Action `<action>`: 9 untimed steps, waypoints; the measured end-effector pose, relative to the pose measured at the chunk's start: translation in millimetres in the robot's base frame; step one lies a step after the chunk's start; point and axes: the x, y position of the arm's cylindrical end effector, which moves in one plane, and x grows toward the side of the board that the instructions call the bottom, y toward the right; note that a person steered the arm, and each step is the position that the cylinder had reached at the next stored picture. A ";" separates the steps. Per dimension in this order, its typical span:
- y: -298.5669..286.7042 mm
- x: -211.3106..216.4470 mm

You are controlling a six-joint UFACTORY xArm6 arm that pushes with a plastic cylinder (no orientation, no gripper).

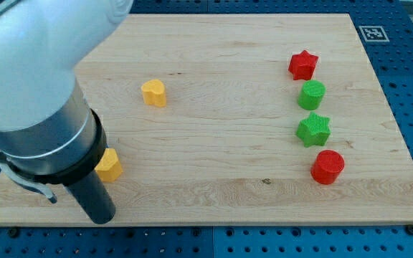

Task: Move the yellow hexagon into the yellow heart

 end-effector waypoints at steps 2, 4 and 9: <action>-3.9 -28.3; -37.0 -36.1; -44.4 -58.9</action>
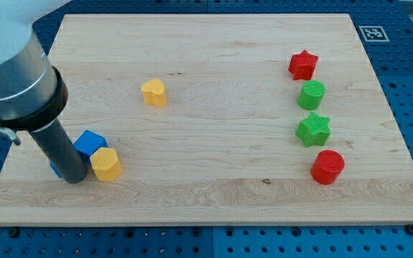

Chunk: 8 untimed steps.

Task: Move the yellow hexagon into the yellow heart

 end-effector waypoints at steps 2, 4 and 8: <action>32.0 -0.2; 29.9 -30.6; 37.0 -2.8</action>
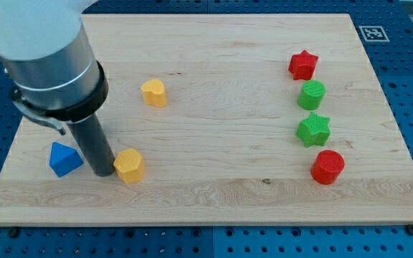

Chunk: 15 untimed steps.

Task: Move the yellow hexagon into the yellow heart

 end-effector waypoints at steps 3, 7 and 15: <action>22.8 18.9; 61.1 16.4; 54.8 -95.6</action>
